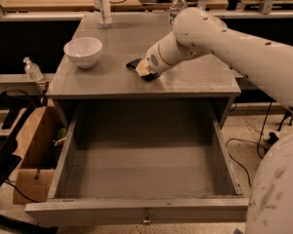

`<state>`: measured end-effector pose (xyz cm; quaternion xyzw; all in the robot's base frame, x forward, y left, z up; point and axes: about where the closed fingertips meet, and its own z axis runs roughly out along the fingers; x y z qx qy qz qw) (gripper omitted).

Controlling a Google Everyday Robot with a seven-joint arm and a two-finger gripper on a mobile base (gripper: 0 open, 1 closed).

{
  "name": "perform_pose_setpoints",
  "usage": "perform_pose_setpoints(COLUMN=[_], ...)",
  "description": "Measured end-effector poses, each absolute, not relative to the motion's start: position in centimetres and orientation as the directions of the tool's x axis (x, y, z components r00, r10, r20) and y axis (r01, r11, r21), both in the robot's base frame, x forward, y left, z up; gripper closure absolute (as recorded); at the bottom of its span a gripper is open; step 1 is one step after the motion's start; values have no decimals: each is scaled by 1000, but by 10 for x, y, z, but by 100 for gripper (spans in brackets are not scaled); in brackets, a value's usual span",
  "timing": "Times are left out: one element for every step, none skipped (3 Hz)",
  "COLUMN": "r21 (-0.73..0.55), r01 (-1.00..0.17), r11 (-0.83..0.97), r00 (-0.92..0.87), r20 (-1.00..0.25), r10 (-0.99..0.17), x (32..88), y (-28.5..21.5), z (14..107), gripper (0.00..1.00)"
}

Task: Place rxbar blueberry into top drawer

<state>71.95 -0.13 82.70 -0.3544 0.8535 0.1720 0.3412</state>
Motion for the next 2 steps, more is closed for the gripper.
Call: perform_pose_setpoints(r21=[-3, -124], r01=[-719, -707], r11=[695, 696], r00=[-467, -318], r20=[-738, -823], r10=[-487, -470], x=[699, 646], y=[-27, -90], z=[867, 978], gripper=[100, 100])
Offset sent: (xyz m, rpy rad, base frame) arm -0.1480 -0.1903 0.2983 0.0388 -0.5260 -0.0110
